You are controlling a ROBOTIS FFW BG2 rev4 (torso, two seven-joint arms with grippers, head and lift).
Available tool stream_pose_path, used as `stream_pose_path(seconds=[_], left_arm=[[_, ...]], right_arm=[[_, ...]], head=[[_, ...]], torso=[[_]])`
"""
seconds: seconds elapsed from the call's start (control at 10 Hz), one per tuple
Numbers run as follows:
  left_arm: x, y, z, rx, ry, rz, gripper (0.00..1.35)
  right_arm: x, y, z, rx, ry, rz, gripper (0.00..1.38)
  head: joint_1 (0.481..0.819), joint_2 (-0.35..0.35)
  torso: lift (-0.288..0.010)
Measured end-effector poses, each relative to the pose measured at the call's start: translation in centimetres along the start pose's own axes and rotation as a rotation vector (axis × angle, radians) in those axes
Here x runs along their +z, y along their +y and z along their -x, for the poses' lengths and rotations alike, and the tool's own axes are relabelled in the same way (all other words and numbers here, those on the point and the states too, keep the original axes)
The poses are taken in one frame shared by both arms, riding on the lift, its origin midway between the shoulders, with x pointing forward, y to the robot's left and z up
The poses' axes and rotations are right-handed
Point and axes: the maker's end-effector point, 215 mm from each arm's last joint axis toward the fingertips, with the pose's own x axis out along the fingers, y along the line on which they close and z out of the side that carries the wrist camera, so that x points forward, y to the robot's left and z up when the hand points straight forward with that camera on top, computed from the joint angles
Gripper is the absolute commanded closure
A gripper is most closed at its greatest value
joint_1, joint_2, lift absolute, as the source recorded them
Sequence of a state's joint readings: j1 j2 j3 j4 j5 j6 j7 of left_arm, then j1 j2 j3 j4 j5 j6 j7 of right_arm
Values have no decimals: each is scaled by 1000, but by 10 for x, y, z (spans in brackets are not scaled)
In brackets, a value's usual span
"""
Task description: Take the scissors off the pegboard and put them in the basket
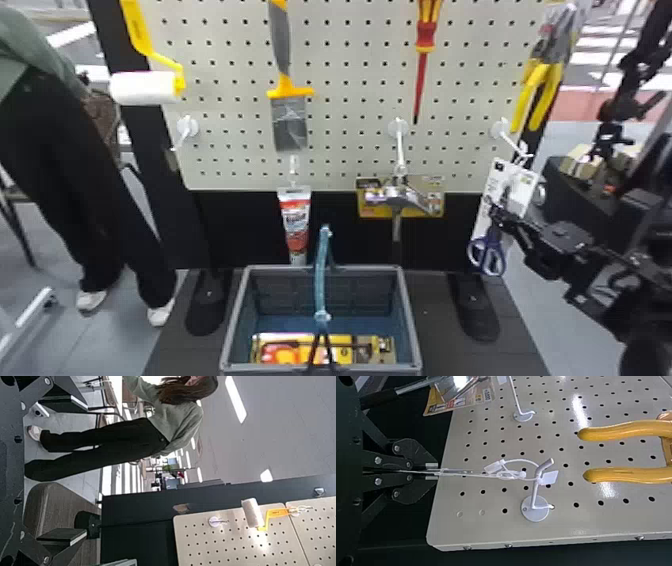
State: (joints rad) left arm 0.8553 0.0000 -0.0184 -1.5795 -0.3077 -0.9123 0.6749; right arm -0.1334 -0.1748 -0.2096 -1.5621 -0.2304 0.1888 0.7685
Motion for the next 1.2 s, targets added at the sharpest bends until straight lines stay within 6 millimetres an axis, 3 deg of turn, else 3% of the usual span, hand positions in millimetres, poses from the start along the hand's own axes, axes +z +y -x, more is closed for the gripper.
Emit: stream_pose_path(seconds=[0.6, 1.2], left_arm=[[0, -4, -1, -5, -3, 6, 188], [-3, -6, -2, -12, 1, 6, 188]], right_arm=[[1, 0, 1, 0, -2, 1, 1283], [19, 8, 10, 7, -30, 18, 1283]], head=[[549, 0], [549, 0]], torso=[[-100], [-100]])
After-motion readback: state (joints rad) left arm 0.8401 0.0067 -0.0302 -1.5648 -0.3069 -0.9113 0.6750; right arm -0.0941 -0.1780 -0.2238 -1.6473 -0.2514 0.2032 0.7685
